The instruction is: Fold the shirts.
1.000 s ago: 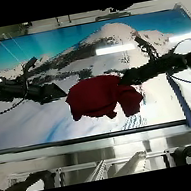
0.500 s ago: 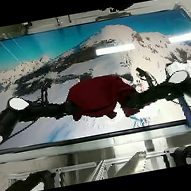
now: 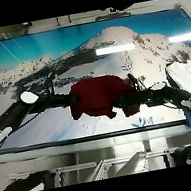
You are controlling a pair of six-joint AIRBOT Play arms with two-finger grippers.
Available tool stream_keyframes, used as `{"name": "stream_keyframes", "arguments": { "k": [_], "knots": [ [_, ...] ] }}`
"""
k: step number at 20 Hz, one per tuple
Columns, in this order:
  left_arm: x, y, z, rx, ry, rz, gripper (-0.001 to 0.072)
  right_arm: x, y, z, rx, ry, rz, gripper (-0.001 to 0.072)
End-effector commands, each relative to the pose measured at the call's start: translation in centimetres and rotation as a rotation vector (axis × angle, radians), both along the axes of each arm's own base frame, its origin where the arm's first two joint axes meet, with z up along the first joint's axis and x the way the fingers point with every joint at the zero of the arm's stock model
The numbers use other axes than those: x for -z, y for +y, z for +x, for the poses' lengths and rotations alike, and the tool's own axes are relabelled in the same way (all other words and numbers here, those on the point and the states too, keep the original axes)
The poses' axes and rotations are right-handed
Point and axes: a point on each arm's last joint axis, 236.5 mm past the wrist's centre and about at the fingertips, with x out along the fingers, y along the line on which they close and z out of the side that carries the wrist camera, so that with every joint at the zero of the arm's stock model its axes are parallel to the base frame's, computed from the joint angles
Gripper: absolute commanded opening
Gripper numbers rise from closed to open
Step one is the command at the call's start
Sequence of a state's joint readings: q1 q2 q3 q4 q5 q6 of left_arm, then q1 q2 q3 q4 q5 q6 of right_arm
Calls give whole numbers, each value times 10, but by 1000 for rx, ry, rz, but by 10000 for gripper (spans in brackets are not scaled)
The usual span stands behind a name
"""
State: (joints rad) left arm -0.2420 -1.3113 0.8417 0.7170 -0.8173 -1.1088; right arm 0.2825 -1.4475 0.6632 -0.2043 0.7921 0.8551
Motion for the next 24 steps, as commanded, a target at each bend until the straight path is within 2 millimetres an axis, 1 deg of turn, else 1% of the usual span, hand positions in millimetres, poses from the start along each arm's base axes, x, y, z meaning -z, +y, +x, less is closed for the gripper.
{"name": "stream_keyframes", "arguments": {
  "k": [1,3,4,5,6,7,8,9,10,11,12,13,14,15,16,17,18,19,20,21,22,23,24],
  "knots": [
    [-9,-10,9,46,2,-16,264,-6,4,21,31,-52,11,21],
    [-17,-11,14,49,-11,-23,262,-7,3,25,37,-62,7,21],
    [-21,-11,12,62,-2,-31,92,-10,5,23,27,-62,18,20],
    [-26,-11,9,87,6,-39,13,-17,7,22,15,-72,27,20],
    [-36,-11,7,113,10,-51,12,-27,8,22,5,-94,39,20],
    [-51,-10,6,131,1,-67,12,-47,10,23,-8,-138,61,20],
    [-72,-10,7,143,-32,-84,12,-75,9,25,-19,-195,96,20],
    [-102,-9,8,159,-90,-98,11,-108,7,28,-23,-260,130,20],
    [-137,-7,9,170,-164,-110,12,-154,1,31,-20,-363,168,20],
    [-184,-5,8,175,-271,-133,12,-210,-7,31,-16,-496,201,20],
    [-234,-5,4,174,-383,-170,15,-268,-16,26,-10,-640,225,20],
    [-295,-5,-6,173,-517,-218,22,-334,-26,12,0,-803,247,20],
    [-351,-3,-22,174,-643,-262,23,-394,-33,-8,2,-960,261,20],
    [-407,0,-43,179,-778,-291,23,-447,-40,-34,-2,-1111,259,20],
    [-451,5,-66,176,-888,-295,23,-498,-48,-66,1,-1262,241,20],
    [-486,9,-90,177,-974,-301,23,-532,-55,-92,9,-1366,215,20],
    [-513,12,-113,175,-1039,-309,23,-560,-61,-116,14,-1456,183,20],
    [-535,16,-135,170,-1091,-318,24,-579,-66,-134,22,-1522,153,20],
    [-547,18,-150,168,-1123,-319,24,-594,-70,-148,31,-1571,131,20],
    [-554,20,-162,170,-1136,-316,23,-603,-73,-155,37,-1601,117,20],
    [-556,21,-167,168,-1132,-312,24,-608,-74,-158,39,-1616,109,20],
    [-554,22,-168,163,-1119,-305,24,-606,-73,-152,39,-1607,103,20],
    [-549,23,-162,159,-1093,-298,23,-599,-72,-139,33,-1582,90,20]
  ]
}}
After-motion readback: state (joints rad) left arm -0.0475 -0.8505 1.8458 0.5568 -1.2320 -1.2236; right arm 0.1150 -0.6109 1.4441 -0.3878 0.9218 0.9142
